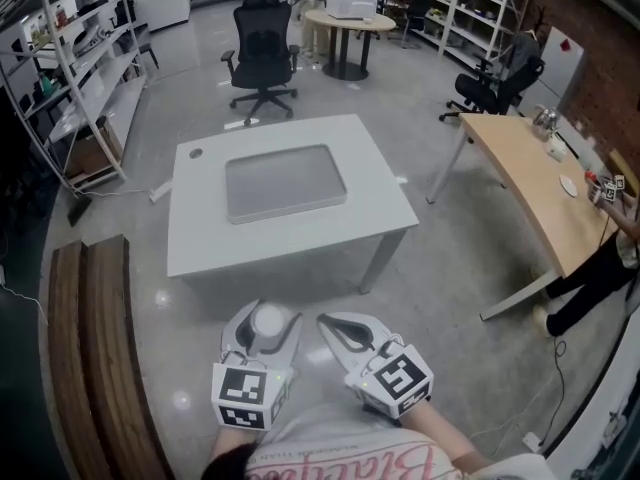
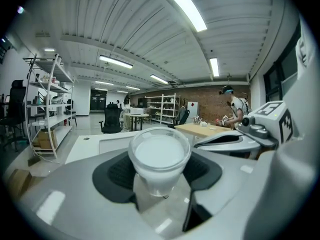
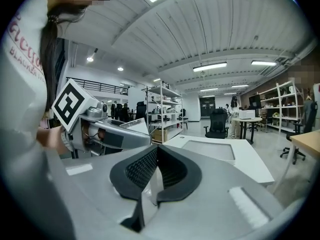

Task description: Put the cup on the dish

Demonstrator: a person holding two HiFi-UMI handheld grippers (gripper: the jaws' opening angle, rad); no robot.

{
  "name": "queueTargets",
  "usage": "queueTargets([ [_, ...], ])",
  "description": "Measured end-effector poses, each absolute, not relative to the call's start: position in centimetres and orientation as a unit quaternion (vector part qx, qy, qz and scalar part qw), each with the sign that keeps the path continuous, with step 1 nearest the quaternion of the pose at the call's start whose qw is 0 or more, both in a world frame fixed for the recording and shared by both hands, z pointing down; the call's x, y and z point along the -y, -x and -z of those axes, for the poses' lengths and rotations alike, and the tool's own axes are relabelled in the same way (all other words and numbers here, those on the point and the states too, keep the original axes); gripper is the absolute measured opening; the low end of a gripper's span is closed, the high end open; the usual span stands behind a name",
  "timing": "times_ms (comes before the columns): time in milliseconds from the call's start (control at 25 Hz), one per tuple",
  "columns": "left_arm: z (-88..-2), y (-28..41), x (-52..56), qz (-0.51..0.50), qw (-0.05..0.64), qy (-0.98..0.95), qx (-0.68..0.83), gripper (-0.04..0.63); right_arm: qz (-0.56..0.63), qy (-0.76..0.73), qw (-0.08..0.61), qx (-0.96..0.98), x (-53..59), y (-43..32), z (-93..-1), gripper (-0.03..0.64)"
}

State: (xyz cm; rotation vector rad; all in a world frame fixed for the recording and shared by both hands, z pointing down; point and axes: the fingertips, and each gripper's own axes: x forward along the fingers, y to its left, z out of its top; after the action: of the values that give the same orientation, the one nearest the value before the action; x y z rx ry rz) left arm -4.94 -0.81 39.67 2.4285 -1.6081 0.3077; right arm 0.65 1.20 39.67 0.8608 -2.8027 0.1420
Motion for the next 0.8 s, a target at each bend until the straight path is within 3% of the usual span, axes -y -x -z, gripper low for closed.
queueTargets([
  [800,-43.6,7.6,20.6,-0.126,0.105,-0.854,0.493,0.256,-0.048,-0.325,0.119,0.937,15.7,4.1,-39.9,0.002],
])
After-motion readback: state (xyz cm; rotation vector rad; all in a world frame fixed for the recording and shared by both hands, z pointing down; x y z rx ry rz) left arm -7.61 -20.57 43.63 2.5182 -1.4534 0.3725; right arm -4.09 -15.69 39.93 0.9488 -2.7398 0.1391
